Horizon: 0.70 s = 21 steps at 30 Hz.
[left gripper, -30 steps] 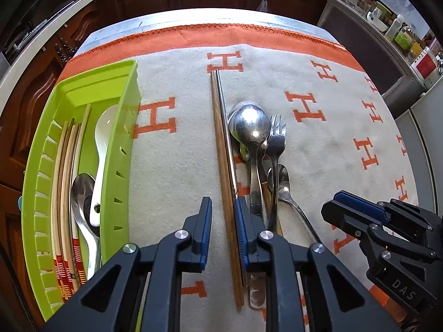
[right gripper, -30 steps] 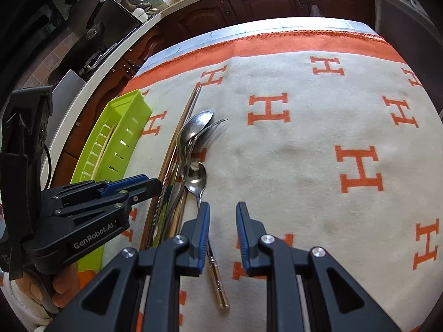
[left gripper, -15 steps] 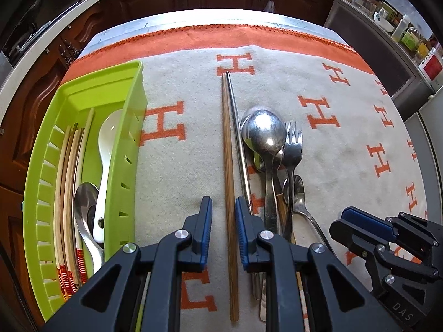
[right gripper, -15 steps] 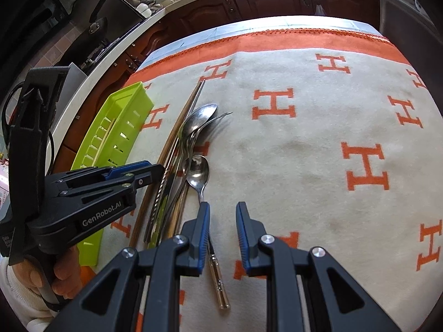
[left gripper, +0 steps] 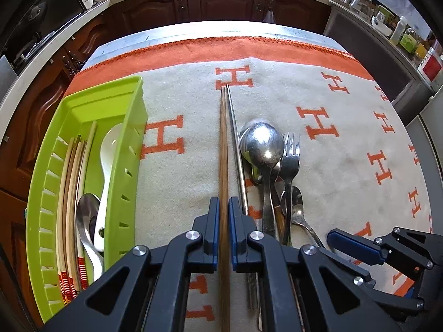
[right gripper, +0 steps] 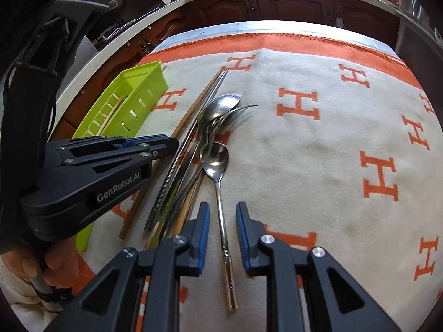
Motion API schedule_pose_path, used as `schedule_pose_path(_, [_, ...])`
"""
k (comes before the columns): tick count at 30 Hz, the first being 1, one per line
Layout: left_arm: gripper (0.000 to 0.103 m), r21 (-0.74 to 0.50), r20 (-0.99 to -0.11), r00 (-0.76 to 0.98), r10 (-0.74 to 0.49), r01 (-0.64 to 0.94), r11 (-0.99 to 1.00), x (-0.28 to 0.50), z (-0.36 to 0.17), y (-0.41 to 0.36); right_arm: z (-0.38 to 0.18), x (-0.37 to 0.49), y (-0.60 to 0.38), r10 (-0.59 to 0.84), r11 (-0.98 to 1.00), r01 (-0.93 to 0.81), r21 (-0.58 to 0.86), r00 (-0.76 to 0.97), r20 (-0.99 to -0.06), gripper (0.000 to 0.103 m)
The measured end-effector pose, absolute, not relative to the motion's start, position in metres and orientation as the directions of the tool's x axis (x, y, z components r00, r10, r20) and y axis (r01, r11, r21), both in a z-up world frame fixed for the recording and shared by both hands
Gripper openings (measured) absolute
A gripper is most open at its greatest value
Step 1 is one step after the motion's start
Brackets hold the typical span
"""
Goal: Organize utensils
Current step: 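Grasp a brown chopstick with the left tool while the right tool grasps a silver spoon, then carry the chopstick and silver spoon into the green tray and open both tools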
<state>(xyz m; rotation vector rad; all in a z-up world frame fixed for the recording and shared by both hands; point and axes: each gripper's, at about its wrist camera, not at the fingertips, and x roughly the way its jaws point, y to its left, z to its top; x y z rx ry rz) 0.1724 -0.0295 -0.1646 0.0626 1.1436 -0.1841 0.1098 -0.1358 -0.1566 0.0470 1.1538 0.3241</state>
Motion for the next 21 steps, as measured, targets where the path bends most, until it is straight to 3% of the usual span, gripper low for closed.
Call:
schedule_pose_path(10, [0.004, -0.068, -0.884, 0.450, -0.130, 0.153, 0.986, 0.145, -0.115, 0.005, -0.157, 0.101, -0.105, 0.111, 0.944, -0.327, -0.039, 0.427, -0.897, 0.019])
schedule_pose_path(12, [0.004, -0.070, -0.876, 0.464, -0.130, 0.143, 0.987, 0.138, -0.105, 0.014, -0.156, 0.101, -0.103, 0.088, 0.943, -0.326, -0.064, 0.431, -0.898, 0.013])
schedule_pose_path(13, [0.004, -0.070, -0.871, 0.474, -0.127, 0.136, 0.988, 0.135, -0.100, 0.019, -0.156, 0.101, -0.103, 0.079, 0.945, -0.320, -0.069, 0.429, -0.900, 0.004])
schedule_pose_path(21, [0.004, -0.068, -0.854, 0.510, -0.102, 0.085, 0.994, 0.113, -0.080, 0.057, -0.151, 0.097, -0.129, 0.138, 0.978, -0.195, 0.072, 0.352, -0.926, 0.003])
